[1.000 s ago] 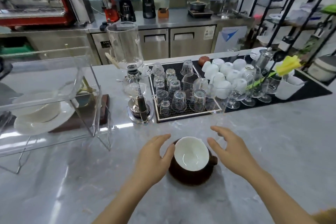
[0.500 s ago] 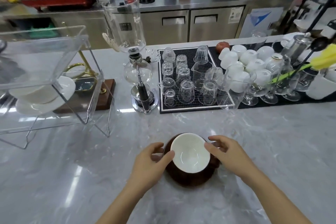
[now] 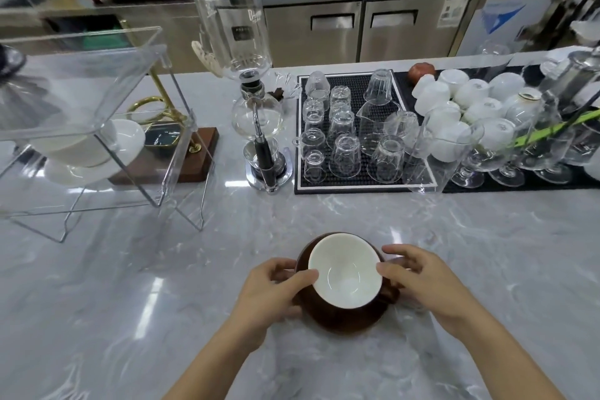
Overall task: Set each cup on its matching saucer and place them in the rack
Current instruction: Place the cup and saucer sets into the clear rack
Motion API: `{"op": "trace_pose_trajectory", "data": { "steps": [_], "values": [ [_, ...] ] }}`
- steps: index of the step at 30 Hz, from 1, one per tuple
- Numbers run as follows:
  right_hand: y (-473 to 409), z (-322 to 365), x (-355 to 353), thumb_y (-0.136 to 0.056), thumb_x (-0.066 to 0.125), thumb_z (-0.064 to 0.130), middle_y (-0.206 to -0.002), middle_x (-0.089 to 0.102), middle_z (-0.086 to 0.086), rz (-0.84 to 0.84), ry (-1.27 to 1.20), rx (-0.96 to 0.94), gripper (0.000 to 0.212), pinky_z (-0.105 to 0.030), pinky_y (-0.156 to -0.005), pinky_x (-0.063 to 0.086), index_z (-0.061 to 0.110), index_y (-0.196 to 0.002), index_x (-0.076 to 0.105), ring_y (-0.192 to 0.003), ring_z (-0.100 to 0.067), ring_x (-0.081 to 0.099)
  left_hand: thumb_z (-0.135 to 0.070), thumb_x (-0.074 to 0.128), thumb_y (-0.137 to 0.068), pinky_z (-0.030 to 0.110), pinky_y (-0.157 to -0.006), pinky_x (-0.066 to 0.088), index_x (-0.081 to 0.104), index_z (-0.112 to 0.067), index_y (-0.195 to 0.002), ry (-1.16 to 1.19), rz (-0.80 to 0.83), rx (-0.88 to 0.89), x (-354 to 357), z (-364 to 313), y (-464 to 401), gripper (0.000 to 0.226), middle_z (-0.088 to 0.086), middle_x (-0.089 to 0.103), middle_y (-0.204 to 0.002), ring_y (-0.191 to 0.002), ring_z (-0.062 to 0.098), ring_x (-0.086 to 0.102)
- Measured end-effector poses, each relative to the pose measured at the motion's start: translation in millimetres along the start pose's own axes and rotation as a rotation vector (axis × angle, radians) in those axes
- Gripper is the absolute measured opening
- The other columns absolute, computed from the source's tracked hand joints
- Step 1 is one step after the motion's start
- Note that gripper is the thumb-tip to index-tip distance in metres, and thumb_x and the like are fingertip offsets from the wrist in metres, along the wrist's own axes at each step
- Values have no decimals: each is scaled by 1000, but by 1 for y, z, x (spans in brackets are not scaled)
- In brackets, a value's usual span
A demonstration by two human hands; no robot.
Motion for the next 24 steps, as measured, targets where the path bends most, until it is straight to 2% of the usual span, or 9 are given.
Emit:
{"op": "trace_pose_trajectory", "data": {
  "steps": [6, 10, 14, 19, 24],
  "values": [
    [4, 4, 2, -82, 76, 19, -102, 70, -9, 6, -25, 9, 35, -28, -71, 53, 21, -115, 65, -80, -19, 65, -21, 86, -74, 31, -59, 59, 70, -10, -105, 75, 7, -15, 0, 2, 3, 36, 12, 77, -98, -68, 20, 75],
    [2, 5, 3, -80, 77, 16, -93, 70, -8, -2, -28, 3, 37, -30, -71, 52, 23, -115, 66, -76, -20, 63, -20, 88, -71, 38, -63, 62, 70, -6, -103, 104, -20, -12, 1, 3, 1, 39, 15, 78, -92, -72, 28, 76],
    [1, 6, 4, -79, 78, 14, -80, 67, -5, -11, -53, -5, 39, -33, -71, 51, 25, -114, 66, -72, -20, 61, -19, 89, -66, 38, -61, 61, 70, -5, -100, 118, -35, -17, 2, 3, -2, 42, 14, 78, -87, -68, 27, 75],
    [2, 6, 7, -78, 79, 13, -77, 65, -6, -26, -72, -9, 38, -33, -70, 50, 24, -112, 65, -71, -21, 60, -26, 90, -49, 54, -74, 61, 70, -4, -100, 139, -37, -51, 2, 3, 0, 59, 18, 79, -88, -79, 38, 77],
    [4, 11, 11, -78, 77, 9, -79, 62, -10, -62, -120, -15, 36, -32, -65, 46, 15, -110, 63, -68, -21, 57, -15, 89, -63, 43, -61, 63, 69, -1, -104, 191, -54, -48, -2, 5, 3, 49, 22, 77, -95, -81, 41, 76]
  ]
}}
Point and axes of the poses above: each hand's wrist, its own y-axis away from the middle knuckle, its own x-axis out of the palm, z = x × y, the point moved 3 cm from there along -y, towards the middle knuckle
